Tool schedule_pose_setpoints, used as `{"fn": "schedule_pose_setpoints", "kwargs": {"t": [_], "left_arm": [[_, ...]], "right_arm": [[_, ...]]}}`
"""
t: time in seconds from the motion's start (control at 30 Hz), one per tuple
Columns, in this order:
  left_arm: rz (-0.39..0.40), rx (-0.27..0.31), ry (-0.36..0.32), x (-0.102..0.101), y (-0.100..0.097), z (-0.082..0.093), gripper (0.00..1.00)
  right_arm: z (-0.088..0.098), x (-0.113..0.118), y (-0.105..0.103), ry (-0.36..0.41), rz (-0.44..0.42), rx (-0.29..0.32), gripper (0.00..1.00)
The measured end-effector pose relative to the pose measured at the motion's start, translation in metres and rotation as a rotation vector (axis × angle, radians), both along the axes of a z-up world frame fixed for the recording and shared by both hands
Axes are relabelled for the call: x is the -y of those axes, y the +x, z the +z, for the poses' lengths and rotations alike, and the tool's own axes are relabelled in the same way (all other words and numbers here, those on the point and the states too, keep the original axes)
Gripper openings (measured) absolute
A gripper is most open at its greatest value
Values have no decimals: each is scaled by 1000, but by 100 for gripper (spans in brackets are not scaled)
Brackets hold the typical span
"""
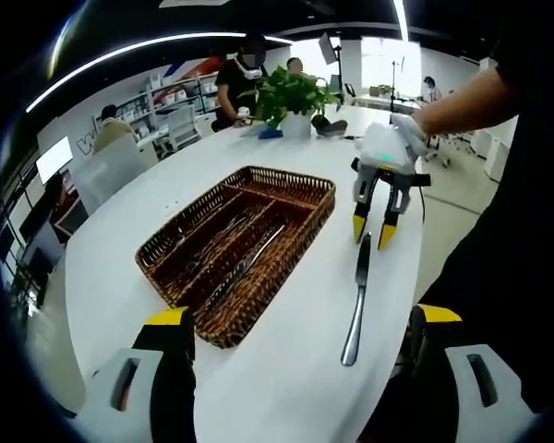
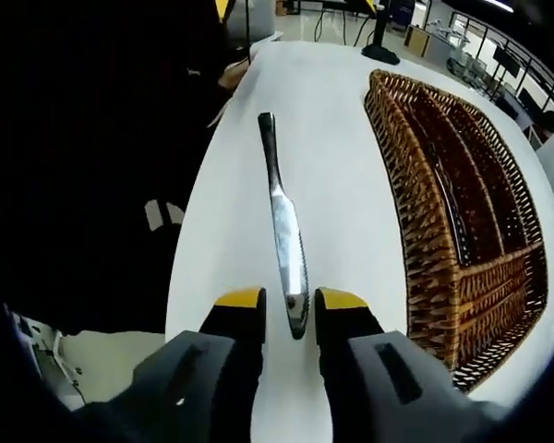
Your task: Arrange the knives, forks, and spoons in their matching storage slots by inserting each utensil handle-first until every utensil is classified and aligned in the correct compartment
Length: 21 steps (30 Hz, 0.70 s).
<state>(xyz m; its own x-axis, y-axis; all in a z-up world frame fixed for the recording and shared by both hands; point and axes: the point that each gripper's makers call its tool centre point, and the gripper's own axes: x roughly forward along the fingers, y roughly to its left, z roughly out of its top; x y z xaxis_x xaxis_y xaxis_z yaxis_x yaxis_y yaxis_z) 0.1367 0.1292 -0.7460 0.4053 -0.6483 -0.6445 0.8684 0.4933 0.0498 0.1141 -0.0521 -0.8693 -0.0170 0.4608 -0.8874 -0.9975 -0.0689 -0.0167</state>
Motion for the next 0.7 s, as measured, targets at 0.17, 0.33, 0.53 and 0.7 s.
{"fn": "schedule_pose_setpoints", "kwargs": {"t": [0.17,0.33,0.53,0.7], "left_arm": [[2,1,-1,-1,-1,0,99],[6,3,-1,-4,-1,1,99],[3,2,4,-4,-2,0,99],[-4,7,12,-3,-2,-1,99]], "right_arm": [[-3,-1,-1,-6,26,-2,18],[-3,0,0,-26,9,-9,17],[-4,-1,0,-49,-2,-7,9],[-2,0,-1,-76,-17,-4,8]]}}
